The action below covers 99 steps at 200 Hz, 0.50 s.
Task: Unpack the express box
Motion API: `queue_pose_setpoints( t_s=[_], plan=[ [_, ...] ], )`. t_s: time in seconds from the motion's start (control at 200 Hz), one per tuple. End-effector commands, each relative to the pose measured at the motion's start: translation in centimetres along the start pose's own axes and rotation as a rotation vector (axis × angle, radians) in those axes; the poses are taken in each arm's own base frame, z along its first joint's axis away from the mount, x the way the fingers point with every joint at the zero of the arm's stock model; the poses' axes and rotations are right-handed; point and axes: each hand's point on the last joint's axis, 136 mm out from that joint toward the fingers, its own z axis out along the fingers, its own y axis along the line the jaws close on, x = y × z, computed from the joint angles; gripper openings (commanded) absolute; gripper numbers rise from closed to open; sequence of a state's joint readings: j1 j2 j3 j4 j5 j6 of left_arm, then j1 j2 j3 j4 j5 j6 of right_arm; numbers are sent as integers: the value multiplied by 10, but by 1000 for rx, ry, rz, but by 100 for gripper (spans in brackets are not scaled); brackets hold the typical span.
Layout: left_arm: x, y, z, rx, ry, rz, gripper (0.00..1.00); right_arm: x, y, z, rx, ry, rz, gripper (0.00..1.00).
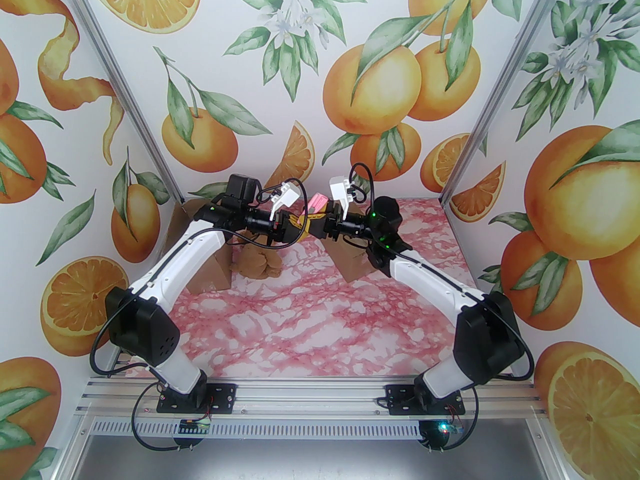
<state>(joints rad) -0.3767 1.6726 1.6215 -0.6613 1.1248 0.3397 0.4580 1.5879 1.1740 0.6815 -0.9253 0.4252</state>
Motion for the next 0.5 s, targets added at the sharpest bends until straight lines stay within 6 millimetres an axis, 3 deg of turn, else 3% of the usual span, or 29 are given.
queue_pose_setpoints(
  t_s=[0.0, 0.305, 0.49],
  plan=[
    [-15, -15, 0, 26, -13, 33, 2, -5, 10, 6, -64, -50, -21, 46],
    [-17, -23, 6, 45, 0, 45, 1, 0, 13, 14, -88, -36, 0, 40],
    [-10, -23, 8, 54, 20, 26, 0, -3, 15, 12, -80, -40, -5, 25]
  ],
)
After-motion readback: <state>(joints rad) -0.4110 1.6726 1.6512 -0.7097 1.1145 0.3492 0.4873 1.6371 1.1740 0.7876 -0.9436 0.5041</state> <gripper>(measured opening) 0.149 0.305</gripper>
